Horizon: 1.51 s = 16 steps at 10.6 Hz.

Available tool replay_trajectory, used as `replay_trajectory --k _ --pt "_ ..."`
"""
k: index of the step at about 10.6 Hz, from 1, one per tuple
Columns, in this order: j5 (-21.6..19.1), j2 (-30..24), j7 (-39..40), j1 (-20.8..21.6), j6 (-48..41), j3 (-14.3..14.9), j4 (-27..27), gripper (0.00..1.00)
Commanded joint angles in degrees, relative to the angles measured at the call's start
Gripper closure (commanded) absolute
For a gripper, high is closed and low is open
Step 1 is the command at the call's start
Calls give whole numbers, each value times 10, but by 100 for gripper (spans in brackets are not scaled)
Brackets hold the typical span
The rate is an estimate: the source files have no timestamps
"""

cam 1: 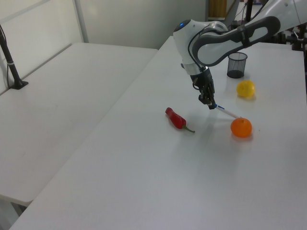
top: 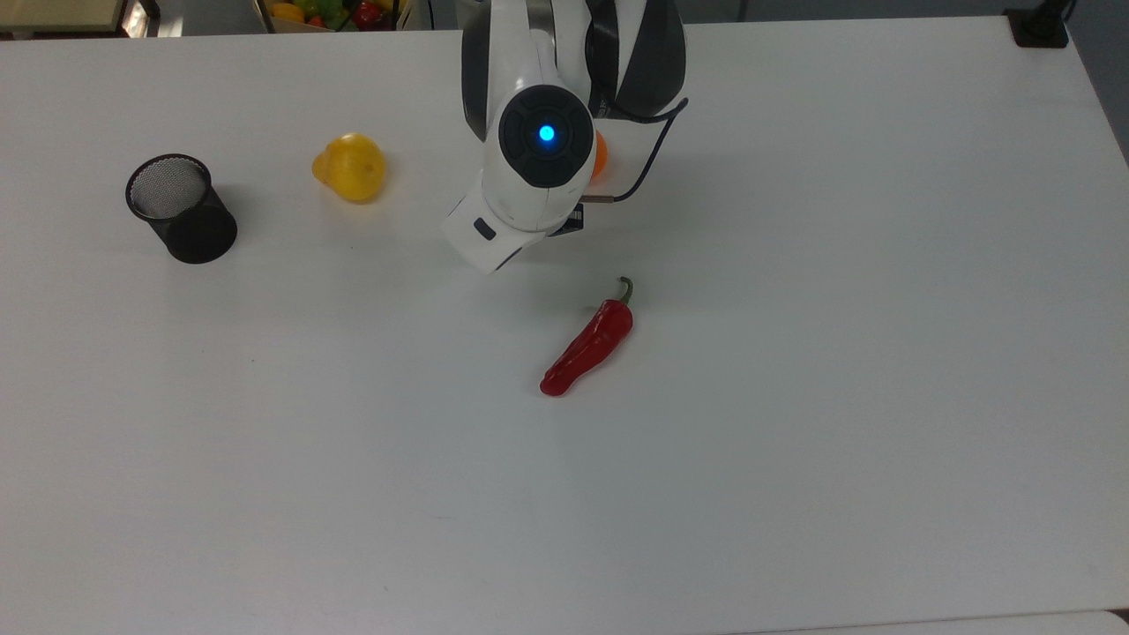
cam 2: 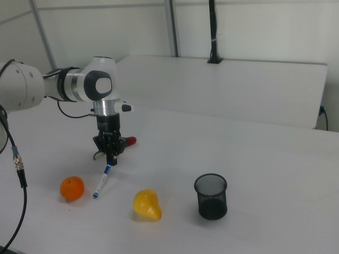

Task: Take marker pen
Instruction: 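Carry the marker toward the orange and lower it to the table, then open the gripper to release the marker and raise it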

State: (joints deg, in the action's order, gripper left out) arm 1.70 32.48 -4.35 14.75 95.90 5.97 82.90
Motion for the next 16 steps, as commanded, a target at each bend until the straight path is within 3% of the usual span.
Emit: replay_trajectory --k 1,2,4,5,6,9,11,16 --pt "8 -2 15 5 31 6 13 74" --pt "9 -1 16 4 31 7 13 64" --pt "15 -2 16 4 31 7 13 22" --pt "16 -2 16 4 32 7 13 8" --pt "16 -3 16 3 33 7 13 0" --pt "11 -17 -20 0 38 9 9 0" --pt "12 -54 -62 -3 39 13 13 0" --pt "4 -116 -66 -39 22 13 11 0"
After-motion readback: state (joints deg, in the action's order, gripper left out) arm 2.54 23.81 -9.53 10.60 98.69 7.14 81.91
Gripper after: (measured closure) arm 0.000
